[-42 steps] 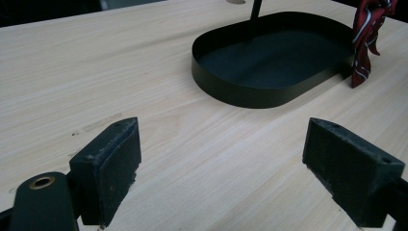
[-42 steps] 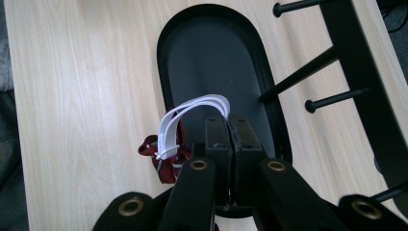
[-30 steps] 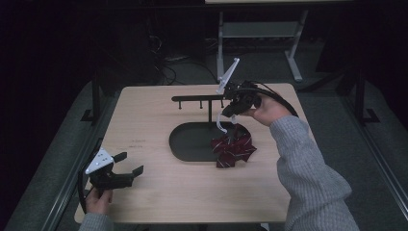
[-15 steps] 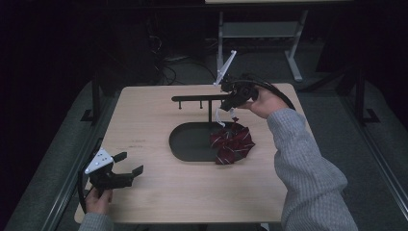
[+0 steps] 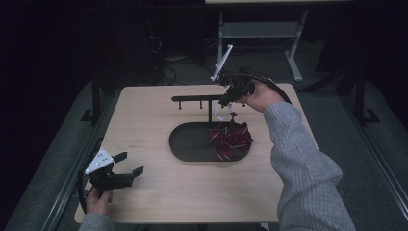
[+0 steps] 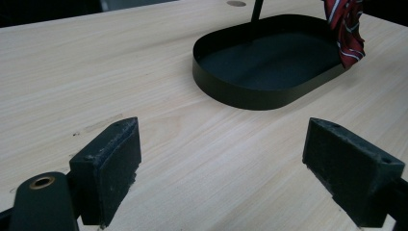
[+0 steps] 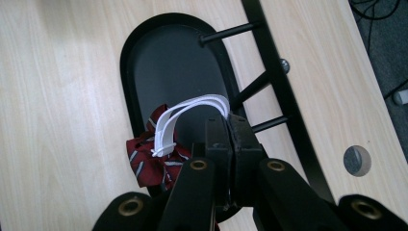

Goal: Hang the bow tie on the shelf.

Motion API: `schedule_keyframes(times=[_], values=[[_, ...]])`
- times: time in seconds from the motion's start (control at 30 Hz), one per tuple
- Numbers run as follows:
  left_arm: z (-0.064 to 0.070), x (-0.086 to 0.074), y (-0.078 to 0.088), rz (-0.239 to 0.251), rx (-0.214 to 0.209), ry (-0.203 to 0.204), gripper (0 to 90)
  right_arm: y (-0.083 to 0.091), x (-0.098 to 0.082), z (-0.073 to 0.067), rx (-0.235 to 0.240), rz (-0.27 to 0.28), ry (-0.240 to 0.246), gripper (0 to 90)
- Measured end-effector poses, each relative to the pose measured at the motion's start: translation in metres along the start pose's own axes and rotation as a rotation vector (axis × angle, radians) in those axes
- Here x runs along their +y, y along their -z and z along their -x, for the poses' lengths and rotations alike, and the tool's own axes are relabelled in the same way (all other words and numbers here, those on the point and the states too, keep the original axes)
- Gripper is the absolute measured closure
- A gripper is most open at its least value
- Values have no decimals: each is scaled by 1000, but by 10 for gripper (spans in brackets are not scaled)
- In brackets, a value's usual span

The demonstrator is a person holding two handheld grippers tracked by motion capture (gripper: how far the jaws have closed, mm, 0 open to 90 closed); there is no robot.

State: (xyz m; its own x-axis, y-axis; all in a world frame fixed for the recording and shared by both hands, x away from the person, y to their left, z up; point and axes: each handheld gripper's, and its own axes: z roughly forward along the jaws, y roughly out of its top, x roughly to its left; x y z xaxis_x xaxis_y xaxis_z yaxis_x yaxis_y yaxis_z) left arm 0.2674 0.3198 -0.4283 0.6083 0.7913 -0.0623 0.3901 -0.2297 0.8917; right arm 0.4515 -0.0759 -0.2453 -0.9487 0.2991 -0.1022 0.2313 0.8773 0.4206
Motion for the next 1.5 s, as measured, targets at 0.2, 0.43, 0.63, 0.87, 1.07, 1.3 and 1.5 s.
schedule_keyframes(times=[0.2, 0.43, 0.63, 0.87, 1.07, 1.3, 1.5], values=[[0, 0, 0, -2, -1, -1, 130, -4, 4, 7, 2, -19, -13, 878], [0, 0, 0, -3, -5, 0, 130, -7, 2, 15, -2, -26, -38, 878], [0, 0, 0, -3, -2, 3, 130, -11, 0, 20, -6, -33, -51, 877], [0, 0, -1, 3, -5, 2, 130, -13, -4, 24, -21, -45, -65, 875], [0, 0, 0, 3, -4, 2, 130, -15, -9, 26, -19, -41, -85, 874], [-1, 0, 0, 1, -5, 4, 130, -14, -12, 28, -20, -36, -97, 872], [-2, 0, 1, 9, -5, 8, 130, -16, -12, 29, -22, -38, -103, 867]])
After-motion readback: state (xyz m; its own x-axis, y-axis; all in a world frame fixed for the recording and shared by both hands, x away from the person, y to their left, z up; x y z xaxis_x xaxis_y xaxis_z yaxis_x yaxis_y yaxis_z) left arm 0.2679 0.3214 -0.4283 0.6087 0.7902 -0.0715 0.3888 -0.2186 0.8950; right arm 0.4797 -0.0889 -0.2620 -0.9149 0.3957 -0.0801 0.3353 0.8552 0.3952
